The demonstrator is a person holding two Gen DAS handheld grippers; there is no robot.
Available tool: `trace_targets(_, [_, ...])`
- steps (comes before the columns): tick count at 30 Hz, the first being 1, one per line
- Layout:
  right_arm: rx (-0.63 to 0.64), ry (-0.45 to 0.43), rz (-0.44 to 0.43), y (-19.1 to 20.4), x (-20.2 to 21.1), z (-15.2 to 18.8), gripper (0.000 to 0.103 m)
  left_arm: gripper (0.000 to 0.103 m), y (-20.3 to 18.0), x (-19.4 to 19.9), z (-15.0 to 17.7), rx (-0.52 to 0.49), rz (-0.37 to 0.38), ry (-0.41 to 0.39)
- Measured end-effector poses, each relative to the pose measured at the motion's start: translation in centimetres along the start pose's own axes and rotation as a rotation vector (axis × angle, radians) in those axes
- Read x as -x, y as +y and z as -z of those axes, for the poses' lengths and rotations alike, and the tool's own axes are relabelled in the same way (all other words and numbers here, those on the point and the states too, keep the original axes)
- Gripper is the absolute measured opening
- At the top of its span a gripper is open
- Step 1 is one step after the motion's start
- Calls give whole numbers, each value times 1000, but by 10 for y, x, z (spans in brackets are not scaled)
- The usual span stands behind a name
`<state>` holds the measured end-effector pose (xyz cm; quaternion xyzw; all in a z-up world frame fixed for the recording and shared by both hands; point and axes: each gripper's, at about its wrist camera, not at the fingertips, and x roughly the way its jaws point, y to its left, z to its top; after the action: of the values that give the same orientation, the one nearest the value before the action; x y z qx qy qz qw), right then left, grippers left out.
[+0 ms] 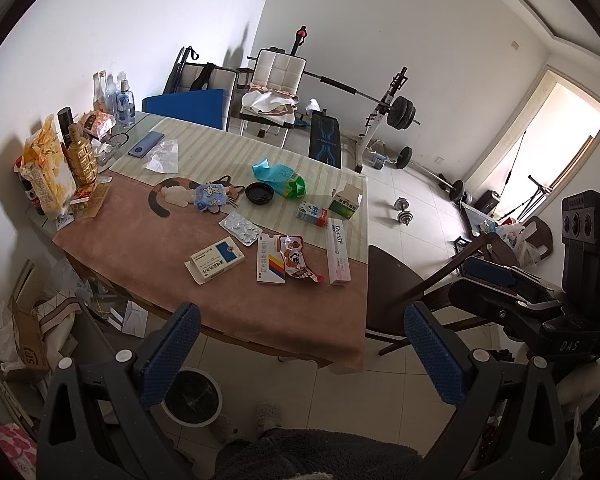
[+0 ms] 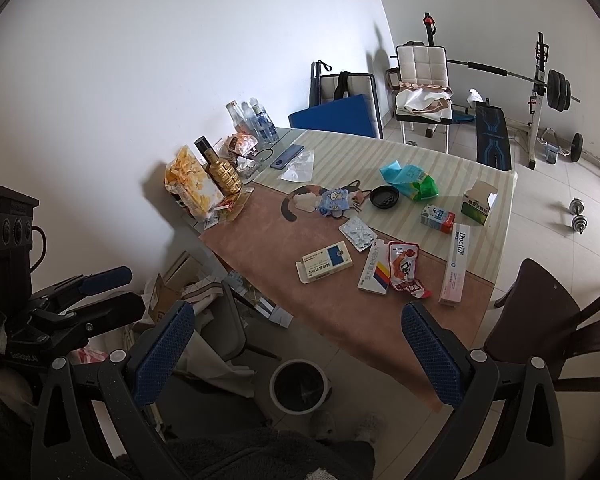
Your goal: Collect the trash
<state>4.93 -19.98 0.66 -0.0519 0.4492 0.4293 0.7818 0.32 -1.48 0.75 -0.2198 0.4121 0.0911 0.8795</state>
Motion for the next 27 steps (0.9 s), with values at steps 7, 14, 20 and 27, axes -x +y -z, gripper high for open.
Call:
trace_targets(7, [-2,1,-4,2,3,-5,103,103,-2,0,1,0,2,0])
trace_targets(14, [-2,0,-3,3,3,-5,103,103,-2,0,1,-2,4,0])
trace_targets(20, [-2,0,-4,2,3,-5,103,103,-5,0,1,-3,5,1])
trace_targets(27, [-4,1,-4,1,4,-6,103,103,-10,1,2,-4,7,2])
